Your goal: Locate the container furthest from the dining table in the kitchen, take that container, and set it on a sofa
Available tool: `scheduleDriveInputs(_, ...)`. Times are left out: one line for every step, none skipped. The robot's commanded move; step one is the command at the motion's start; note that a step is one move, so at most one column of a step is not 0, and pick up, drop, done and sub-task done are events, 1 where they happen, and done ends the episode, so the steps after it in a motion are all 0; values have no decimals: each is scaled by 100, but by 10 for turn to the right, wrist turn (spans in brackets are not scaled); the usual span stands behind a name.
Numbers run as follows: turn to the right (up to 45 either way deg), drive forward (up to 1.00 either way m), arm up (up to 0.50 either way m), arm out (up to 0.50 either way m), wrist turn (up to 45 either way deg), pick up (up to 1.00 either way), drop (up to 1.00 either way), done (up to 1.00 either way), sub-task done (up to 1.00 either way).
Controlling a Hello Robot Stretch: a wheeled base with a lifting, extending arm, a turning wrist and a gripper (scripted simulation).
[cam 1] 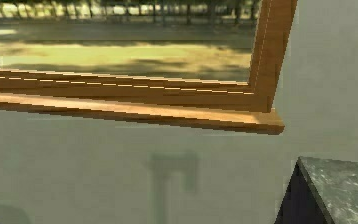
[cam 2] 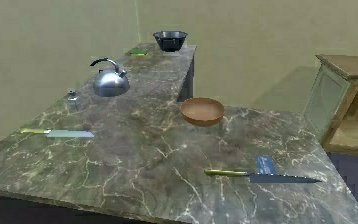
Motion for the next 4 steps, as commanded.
scheduleDriveInputs(0,0,38,0,0,0,0,0,0)
scheduleDriveInputs(0,0,0,38,0,0,0,0,0)
scheduleDriveInputs(0,0,0,0,450,0,0,0,0)
scheduleDriveInputs(0,0,0,0,450,0,0,0,0)
